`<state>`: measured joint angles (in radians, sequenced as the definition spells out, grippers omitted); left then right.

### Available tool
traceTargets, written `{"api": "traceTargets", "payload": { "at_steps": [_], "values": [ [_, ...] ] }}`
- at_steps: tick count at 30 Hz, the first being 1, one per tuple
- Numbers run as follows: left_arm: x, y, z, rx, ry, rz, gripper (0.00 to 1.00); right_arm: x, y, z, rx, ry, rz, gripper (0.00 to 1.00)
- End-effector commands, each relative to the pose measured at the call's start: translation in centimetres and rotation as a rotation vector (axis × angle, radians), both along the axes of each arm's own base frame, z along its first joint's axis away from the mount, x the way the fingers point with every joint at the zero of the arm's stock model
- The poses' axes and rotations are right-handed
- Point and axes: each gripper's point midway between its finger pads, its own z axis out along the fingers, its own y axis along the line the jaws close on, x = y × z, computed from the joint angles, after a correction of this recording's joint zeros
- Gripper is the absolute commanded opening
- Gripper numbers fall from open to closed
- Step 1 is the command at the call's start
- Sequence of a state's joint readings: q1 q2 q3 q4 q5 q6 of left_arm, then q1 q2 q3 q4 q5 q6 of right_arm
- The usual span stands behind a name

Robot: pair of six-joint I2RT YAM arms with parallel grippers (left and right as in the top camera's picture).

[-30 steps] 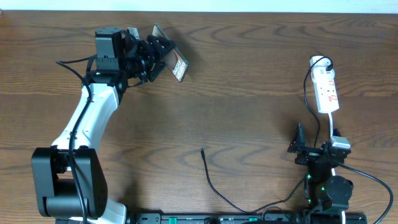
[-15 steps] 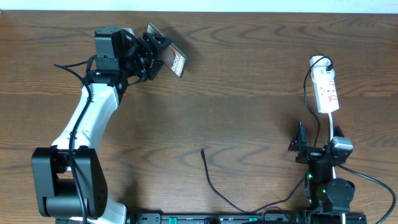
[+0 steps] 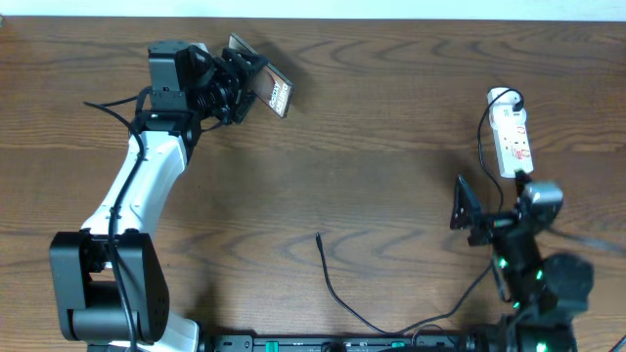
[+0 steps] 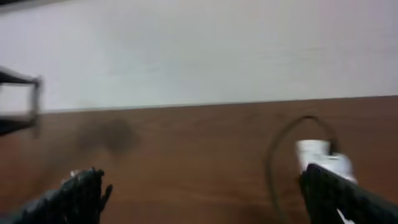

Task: Plug charger to phone and switch on socket
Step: 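Move the right gripper toward the phone held by the left gripper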

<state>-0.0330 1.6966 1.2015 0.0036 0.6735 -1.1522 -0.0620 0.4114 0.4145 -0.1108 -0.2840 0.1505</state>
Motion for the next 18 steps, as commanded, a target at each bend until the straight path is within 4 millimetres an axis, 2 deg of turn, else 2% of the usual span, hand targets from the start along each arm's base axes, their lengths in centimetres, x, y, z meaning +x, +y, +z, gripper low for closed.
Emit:
{"api": "traceTargets", "payload": {
  "at_steps": [1, 8, 12, 18],
  "values": [
    [0.2, 0.4, 0.9, -0.008, -0.017, 0.025, 0.07, 1.1, 3.4, 1.1, 0.053, 0.068, 0.209, 0.99],
    [0.3, 0.6, 0.8, -0.024, 0.006, 0.06, 0.07, 5.5, 6.3, 1.7, 0.248, 0.239, 0.4, 0.99],
    [0.4, 0.7, 0.8, -0.024, 0.008, 0.064, 0.08, 8.1, 8.3, 2.0, 0.334, 0.282, 0.535, 0.99],
    [0.4, 0.7, 0.8, -0.037, 0.019, 0.073, 0.07, 10.6, 12.3, 0.7, 0.373, 0.312, 0.648, 0.99]
  ]
}}
